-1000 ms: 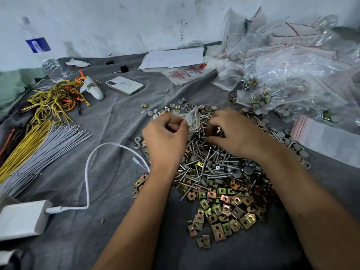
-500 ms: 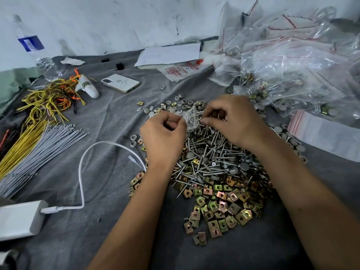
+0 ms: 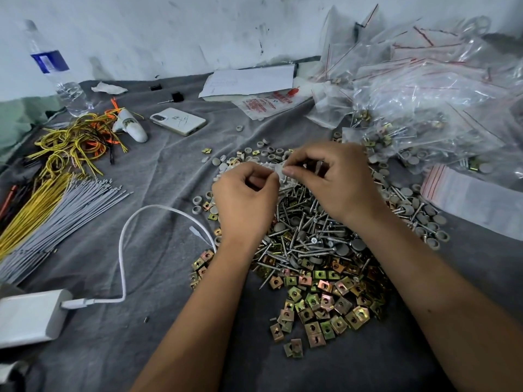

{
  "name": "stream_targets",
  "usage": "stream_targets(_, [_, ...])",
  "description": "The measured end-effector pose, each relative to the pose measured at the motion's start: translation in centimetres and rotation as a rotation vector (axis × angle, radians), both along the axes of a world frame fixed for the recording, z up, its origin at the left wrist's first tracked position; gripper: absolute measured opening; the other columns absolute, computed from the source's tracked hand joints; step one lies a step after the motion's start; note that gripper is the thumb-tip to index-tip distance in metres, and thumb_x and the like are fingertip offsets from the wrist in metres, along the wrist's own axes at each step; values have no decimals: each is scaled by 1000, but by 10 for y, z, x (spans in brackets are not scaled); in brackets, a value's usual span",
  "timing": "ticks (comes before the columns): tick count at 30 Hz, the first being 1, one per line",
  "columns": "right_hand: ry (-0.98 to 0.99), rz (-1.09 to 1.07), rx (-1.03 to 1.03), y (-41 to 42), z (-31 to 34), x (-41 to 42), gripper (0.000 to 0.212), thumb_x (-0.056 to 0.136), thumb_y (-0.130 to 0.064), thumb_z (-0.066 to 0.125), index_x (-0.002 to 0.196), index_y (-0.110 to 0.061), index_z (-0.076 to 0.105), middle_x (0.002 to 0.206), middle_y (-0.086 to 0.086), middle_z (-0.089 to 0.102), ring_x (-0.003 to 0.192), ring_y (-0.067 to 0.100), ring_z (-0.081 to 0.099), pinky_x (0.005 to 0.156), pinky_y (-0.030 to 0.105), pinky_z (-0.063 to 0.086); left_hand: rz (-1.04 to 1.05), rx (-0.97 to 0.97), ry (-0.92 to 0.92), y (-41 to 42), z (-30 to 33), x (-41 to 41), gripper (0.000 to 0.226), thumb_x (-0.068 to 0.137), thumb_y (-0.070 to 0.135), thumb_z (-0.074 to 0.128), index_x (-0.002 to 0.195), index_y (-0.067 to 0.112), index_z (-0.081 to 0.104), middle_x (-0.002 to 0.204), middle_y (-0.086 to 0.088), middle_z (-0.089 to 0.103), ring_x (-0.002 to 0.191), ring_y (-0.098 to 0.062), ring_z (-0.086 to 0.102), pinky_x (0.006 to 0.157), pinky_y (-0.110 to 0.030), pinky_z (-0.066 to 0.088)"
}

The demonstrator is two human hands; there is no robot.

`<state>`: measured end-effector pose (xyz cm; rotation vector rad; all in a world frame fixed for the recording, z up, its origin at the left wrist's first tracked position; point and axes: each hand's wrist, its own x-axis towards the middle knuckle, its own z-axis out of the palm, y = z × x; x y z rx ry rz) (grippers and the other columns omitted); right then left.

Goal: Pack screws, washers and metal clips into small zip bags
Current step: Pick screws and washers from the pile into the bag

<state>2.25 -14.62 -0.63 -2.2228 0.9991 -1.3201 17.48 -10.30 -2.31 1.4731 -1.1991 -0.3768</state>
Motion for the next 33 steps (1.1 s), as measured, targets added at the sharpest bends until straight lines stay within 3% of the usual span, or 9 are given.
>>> stream_targets(4, [-41, 2, -66, -3, 0, 0, 11, 83, -19, 84, 92, -13, 81, 90, -5, 74, 85, 4, 66, 73, 16, 46, -13, 24, 98, -1, 0, 1, 12, 86, 12, 77, 74, 18, 76, 55, 12, 54, 54, -8, 52, 55, -28, 43])
stream_targets(7, [-135, 12, -31, -6, 0, -3, 12, 83, -20, 84, 92, -13, 81, 89, -13, 68, 83, 8, 66, 68, 25, 51, -8, 38, 170, -1, 1, 2, 12, 87, 11, 76, 76, 16, 76, 57, 6, 57, 57, -14, 54, 58, -40, 52])
stream_targets(14, [-178, 62, -18, -6, -1, -3, 11, 84, -18, 83, 93, -16, 79, 88, -10, 74, 83, 8, 71, 75, 29, 58, -27, 38, 259, -2, 1, 1, 11, 88, 8, 76, 79, 13, 76, 72, -23, 67, 58, -20, 54, 58, -35, 48])
stream_targets(19, [-116, 28, -122, -4, -2, 0, 12, 83, -18, 83, 91, -10, 81, 88, -6, 75, 81, 2, 69, 74, 23, 55, -78, 39, 216, -1, 1, 1, 11, 88, 10, 76, 78, 15, 76, 57, 3, 63, 53, -11, 54, 54, -28, 46])
stream_targets(24, [-212, -15, 2, -7, -3, -5, 14, 82, -20, 85, 92, -11, 81, 87, -4, 77, 81, 10, 73, 74, 35, 61, -60, 31, 260, -3, -2, 2, 13, 88, 9, 75, 76, 16, 76, 60, -3, 60, 56, -19, 53, 57, -36, 47])
stream_targets(26, [-295, -22, 40, -8, -2, -6, 11, 84, -23, 83, 94, -18, 79, 86, -9, 76, 79, 10, 73, 71, 32, 60, -51, 33, 267, -3, -3, 2, 15, 88, 9, 75, 75, 17, 75, 60, -6, 58, 56, -20, 51, 57, -35, 45])
stream_targets(29, [-403, -34, 51, -8, 0, -8, 14, 88, -21, 79, 93, -33, 74, 84, -13, 76, 78, 7, 73, 70, 23, 58, 17, 4, 257, -3, -2, 2, 16, 87, 9, 75, 74, 19, 75, 55, 8, 58, 52, -10, 50, 56, -28, 43])
stream_targets(31, [-422, -42, 52, -7, 1, -7, 18, 89, -20, 78, 92, -37, 72, 85, -13, 76, 78, 9, 74, 70, 25, 59, 80, -83, 181, -1, -1, 3, 16, 86, 9, 74, 74, 20, 73, 54, 12, 58, 51, -5, 51, 54, -25, 44])
stream_targets(33, [-426, -11, 76, -6, 1, -6, 16, 89, -20, 77, 92, -36, 73, 86, -8, 77, 79, 13, 75, 69, 28, 60, 100, -153, -25, 1, 1, 3, 13, 84, 10, 72, 74, 18, 72, 60, 10, 60, 57, -9, 55, 57, -28, 47])
